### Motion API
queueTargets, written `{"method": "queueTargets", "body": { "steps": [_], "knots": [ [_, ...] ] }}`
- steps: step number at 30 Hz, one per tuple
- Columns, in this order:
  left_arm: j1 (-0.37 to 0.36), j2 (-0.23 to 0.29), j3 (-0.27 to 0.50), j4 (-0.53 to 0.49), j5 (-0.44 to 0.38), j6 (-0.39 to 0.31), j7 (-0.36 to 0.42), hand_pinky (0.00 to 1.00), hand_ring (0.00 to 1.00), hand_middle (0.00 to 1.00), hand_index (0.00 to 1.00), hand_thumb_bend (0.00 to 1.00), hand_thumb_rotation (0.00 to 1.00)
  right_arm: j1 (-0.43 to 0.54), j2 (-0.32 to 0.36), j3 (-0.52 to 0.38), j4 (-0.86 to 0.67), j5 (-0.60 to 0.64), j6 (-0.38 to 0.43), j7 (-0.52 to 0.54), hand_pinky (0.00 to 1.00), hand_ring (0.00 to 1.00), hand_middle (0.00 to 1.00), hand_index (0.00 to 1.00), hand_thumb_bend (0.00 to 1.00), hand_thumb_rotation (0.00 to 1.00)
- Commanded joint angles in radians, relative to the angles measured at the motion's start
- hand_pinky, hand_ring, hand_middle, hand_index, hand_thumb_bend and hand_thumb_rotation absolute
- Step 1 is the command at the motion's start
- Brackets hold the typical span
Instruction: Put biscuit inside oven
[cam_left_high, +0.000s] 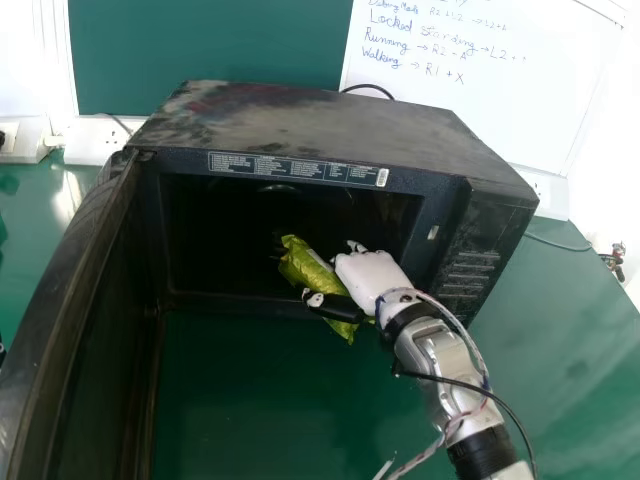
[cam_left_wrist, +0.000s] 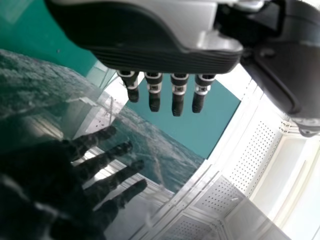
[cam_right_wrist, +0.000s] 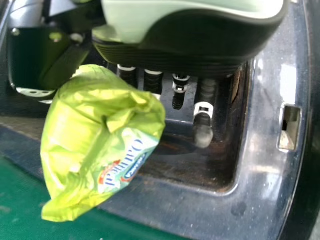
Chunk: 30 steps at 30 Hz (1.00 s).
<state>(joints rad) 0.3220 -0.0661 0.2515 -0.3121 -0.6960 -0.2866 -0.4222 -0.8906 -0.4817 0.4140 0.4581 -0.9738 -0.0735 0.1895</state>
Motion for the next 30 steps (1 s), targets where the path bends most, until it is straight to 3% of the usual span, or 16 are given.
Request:
{"method": "queueTargets", "body": {
  "steps": [1, 30],
  "knots": [
    [0.009, -0.015, -0.003, -0.009, -0.006, -0.01, 0.003, 0.94, 1.0, 1.0, 1.0, 0.84, 0.81, -0.036, 0.014, 0.012, 0.015, 0.005, 0.007, -0.009, 0.16, 0.24, 0.47, 0.49, 0.53, 0.0],
    [0.02, -0.015, -0.008, -0.016, -0.002, -0.013, 0.003, 0.93, 1.0, 1.0, 1.0, 0.84, 0.83, -0.147, 0.065, 0.071, 0.221, 0.029, -0.01, -0.121, 0.18, 0.27, 0.47, 0.48, 0.53, 0.0]
  ]
}}
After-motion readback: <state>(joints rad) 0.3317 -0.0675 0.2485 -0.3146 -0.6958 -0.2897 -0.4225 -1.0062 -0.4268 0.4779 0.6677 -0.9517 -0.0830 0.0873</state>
